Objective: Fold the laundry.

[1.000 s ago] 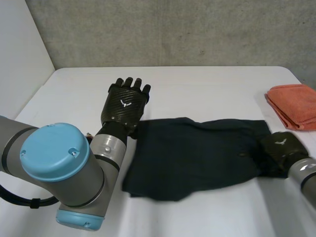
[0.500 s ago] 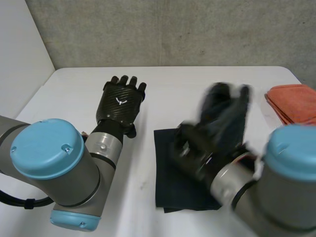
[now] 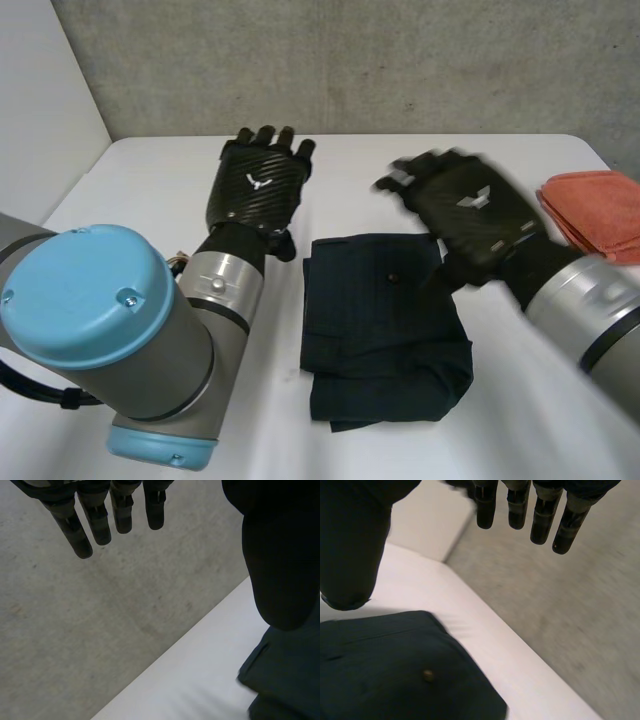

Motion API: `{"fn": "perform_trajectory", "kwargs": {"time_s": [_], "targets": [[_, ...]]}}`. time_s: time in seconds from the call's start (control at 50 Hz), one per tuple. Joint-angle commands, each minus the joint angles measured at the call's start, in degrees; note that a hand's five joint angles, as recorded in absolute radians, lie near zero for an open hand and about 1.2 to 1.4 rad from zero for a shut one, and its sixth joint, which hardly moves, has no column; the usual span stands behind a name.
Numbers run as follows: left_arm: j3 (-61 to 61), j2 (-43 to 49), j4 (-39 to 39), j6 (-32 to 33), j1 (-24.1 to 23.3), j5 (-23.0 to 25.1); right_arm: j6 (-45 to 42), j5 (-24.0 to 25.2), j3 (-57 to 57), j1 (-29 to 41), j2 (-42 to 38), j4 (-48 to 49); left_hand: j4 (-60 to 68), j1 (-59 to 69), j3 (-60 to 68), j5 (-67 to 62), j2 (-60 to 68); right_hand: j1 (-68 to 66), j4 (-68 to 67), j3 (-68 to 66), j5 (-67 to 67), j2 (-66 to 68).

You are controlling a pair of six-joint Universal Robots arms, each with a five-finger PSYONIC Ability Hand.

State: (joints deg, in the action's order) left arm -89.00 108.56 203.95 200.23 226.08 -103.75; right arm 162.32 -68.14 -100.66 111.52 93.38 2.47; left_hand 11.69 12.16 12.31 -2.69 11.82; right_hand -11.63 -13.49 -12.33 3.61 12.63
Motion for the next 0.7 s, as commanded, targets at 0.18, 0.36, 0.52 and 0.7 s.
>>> {"fn": "perform_trajectory", "kwargs": {"time_s": [0.18,0.36,0.52,0.7], "targets": [[11.1,9.6,-15.3,-7.2,-4.9,4.1,7.6,-1.2,9.6,-8.2,-14.9,-9.0,0.0,-0.4,-0.6,1.0,-0.1,1.6,3.5,2.3,-3.6,-2.6],[4.9,10.0,-20.0,-7.4,-5.7,3.7,6.9,-2.1,10.2,-8.2,-19.5,-8.5,14.5,14.0,13.8,-13.5,14.3,1.6,3.5,2.3,-3.6,-2.6],[4.0,11.3,-19.0,-6.7,-6.1,-0.2,6.7,-2.3,12.9,-5.1,-22.6,-8.4,15.9,15.4,15.2,-14.9,15.7,1.6,3.5,2.3,-3.6,-2.6],[4.4,14.8,-14.2,-6.4,-6.1,-2.0,5.6,-4.1,13.6,-2.3,-24.7,-8.3,17.0,16.6,16.4,-16.0,16.9,1.6,3.5,2.3,-3.6,-2.6]]}}
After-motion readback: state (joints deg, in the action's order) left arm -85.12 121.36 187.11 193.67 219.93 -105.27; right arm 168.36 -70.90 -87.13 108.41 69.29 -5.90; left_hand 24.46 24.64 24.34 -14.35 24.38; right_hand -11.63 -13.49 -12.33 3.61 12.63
